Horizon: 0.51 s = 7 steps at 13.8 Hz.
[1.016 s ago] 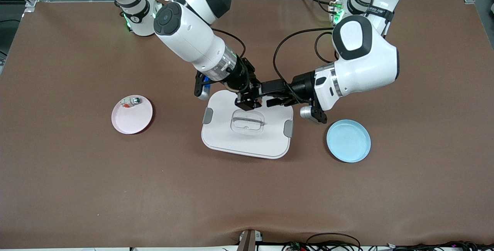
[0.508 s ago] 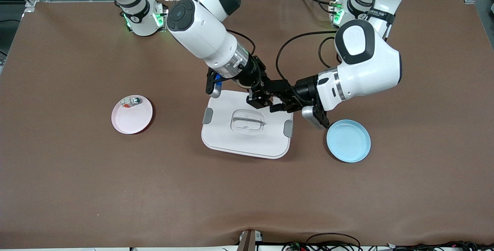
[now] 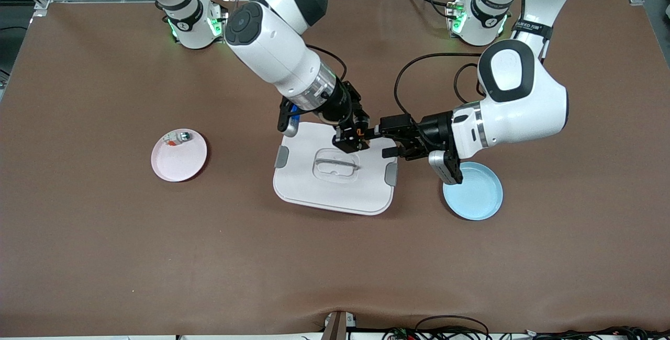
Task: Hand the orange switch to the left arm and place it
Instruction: 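Grasp the orange switch with the left gripper above the white box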
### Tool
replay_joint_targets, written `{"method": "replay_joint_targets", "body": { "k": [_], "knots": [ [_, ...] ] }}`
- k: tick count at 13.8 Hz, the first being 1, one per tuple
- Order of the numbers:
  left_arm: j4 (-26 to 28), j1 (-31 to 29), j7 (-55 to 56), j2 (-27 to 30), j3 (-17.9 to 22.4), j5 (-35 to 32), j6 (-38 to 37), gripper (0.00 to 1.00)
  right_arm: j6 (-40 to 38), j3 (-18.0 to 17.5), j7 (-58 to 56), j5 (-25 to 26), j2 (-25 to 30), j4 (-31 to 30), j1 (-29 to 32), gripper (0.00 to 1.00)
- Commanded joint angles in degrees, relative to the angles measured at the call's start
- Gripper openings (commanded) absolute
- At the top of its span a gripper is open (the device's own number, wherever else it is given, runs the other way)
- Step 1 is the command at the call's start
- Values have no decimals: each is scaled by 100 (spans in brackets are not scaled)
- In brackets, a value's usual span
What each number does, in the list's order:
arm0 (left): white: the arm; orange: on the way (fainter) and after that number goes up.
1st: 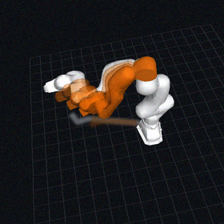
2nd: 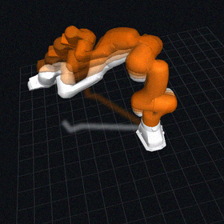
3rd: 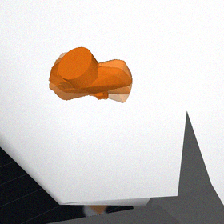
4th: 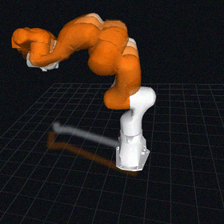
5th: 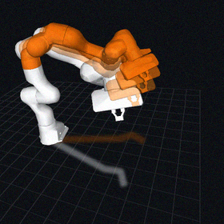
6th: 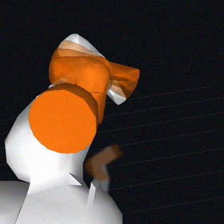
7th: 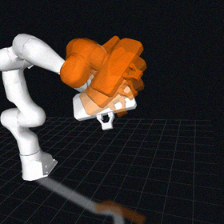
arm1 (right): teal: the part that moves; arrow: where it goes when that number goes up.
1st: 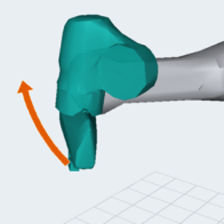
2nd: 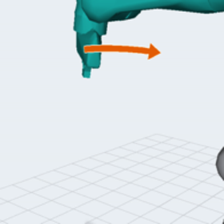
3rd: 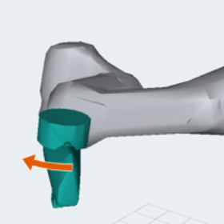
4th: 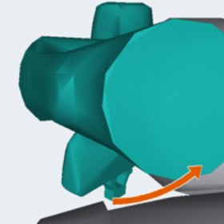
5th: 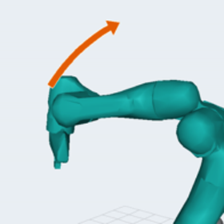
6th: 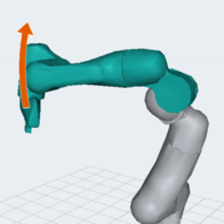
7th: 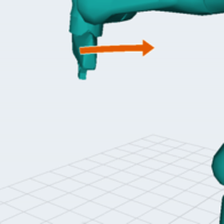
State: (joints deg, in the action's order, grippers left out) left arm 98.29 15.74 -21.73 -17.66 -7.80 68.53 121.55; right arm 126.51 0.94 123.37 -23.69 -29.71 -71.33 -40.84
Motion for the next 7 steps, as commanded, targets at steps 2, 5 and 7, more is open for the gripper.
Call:
{"method": "replay_joint_targets", "body": {
  "k": [2,5,7],
  "knots": [
    [-3,70,-130,8,-11,37,-18,100,-30,-41,20,-84,-132,268,217,0],
    [-29,175,-121,17,-20,37,123,100,-100,-41,82,-84,-430,662,226,0],
    [-46,237,-121,17,-20,37,298,100,-100,-32,91,-66,-501,734,147,0]
  ]
}}
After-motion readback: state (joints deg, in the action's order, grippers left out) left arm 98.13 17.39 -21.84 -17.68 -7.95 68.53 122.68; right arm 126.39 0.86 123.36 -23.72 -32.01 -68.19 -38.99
